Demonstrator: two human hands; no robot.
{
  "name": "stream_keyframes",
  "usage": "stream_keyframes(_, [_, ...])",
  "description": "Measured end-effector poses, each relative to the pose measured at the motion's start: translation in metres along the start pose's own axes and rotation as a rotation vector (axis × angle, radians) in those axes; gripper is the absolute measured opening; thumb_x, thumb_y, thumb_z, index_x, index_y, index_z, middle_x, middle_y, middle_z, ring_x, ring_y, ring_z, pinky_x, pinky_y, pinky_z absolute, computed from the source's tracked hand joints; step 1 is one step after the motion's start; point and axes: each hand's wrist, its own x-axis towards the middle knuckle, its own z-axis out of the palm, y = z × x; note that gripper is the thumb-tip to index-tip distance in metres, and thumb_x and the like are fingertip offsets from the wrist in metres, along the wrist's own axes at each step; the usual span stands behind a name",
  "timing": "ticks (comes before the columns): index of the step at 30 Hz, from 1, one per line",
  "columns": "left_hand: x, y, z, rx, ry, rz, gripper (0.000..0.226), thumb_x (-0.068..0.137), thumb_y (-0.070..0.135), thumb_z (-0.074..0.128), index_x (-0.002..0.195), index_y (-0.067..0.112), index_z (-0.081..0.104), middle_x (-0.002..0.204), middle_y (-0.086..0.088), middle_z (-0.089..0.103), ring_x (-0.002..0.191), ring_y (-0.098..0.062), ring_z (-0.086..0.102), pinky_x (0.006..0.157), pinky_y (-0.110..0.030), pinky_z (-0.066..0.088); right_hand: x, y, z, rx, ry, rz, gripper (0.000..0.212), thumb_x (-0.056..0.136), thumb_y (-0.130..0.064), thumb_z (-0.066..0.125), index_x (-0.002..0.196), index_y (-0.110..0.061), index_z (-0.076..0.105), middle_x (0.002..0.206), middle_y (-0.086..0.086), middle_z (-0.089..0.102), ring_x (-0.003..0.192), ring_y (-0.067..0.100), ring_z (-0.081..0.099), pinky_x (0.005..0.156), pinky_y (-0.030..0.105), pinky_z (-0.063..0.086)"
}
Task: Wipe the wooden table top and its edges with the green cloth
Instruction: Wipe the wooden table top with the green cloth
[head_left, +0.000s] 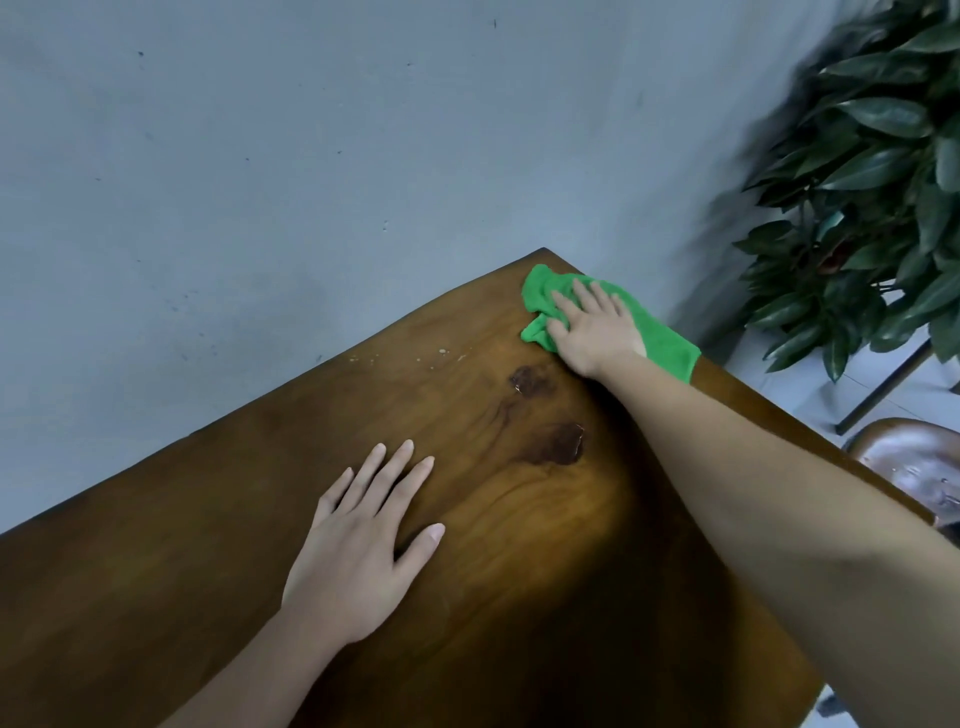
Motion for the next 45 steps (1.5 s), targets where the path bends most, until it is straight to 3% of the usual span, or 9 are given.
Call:
stream_keyframes(5, [0.001,-0.001,0.002,0.012,0.007,0.0,0.077,0.109,0.082,0.006,0.177,0.047,0.004,0.186,0.019,-0.005,0.171,-0.006,-0.014,0.14,-0.046,0.013,-0.023,-0.098,0.033,-0.037,-0.069,-0.366,0.066,0.112,-0.06,0.019,0.175,-0.042,0.017,0.186,-0.004,0.001,0.172,0.021,-0.002,0.138,0.046,-0.003])
stream_keyframes(9, [0.002,-0.002,0.004,0.0,0.013,-0.005,0.075,0.11,0.081,0.011,0.177,0.047,0.007,0.186,0.019,-0.001,0.171,-0.004,-0.013,0.139,-0.043,0.005,-0.037,-0.175,0.057,-0.043,-0.135,-0.66,0.063,0.113,-0.058,0.022,0.174,-0.043,0.023,0.185,-0.008,0.006,0.171,0.016,0.0,0.138,0.046,-0.002])
stream_keyframes(14, [0.002,-0.004,0.004,-0.008,0.036,0.003,0.072,0.111,0.08,0.015,0.176,0.05,0.006,0.186,0.021,-0.004,0.17,-0.003,-0.013,0.139,-0.039,-0.001,-0.018,-0.192,0.056,-0.02,-0.16,-0.777,0.059,0.114,-0.056,0.028,0.172,-0.045,0.029,0.185,-0.009,0.013,0.17,0.013,0.008,0.138,0.041,0.0])
stream_keyframes(23, [0.001,-0.002,0.002,-0.007,0.036,0.0,0.07,0.112,0.079,0.016,0.175,0.053,0.004,0.185,0.026,-0.006,0.17,-0.001,-0.014,0.136,-0.032,-0.01,0.05,-0.098,0.014,-0.007,-0.1,-0.38,0.062,0.115,-0.058,0.024,0.175,-0.042,0.021,0.186,-0.006,0.006,0.171,0.018,0.004,0.138,0.043,0.0])
stream_keyframes(30, [0.001,-0.002,0.002,-0.006,0.03,-0.002,0.07,0.112,0.079,0.014,0.176,0.051,0.005,0.185,0.025,-0.005,0.17,-0.001,-0.014,0.138,-0.039,0.002,0.062,-0.021,-0.009,0.008,-0.067,-0.074,0.064,0.114,-0.057,0.019,0.176,-0.041,0.014,0.186,-0.004,-0.001,0.172,0.018,-0.001,0.138,0.044,-0.002])
stream_keyframes(36, [0.003,-0.002,0.002,0.01,0.012,0.0,0.073,0.111,0.08,0.01,0.177,0.048,0.005,0.186,0.021,-0.004,0.17,-0.003,-0.014,0.139,-0.041,0.005,0.036,0.002,-0.009,0.033,-0.025,0.021,0.065,0.114,-0.057,0.019,0.176,-0.038,0.016,0.186,-0.001,0.003,0.172,0.019,0.001,0.138,0.044,0.002])
stream_keyframes(45, [0.008,-0.004,0.0,-0.017,-0.027,-0.01,0.083,0.103,0.087,-0.002,0.176,0.048,0.0,0.186,0.019,-0.006,0.171,-0.008,-0.013,0.14,-0.045,0.007,-0.062,0.011,0.013,-0.001,0.019,-0.002,0.067,0.113,-0.062,0.015,0.176,-0.041,0.014,0.186,-0.001,0.002,0.172,0.02,-0.001,0.138,0.042,-0.001])
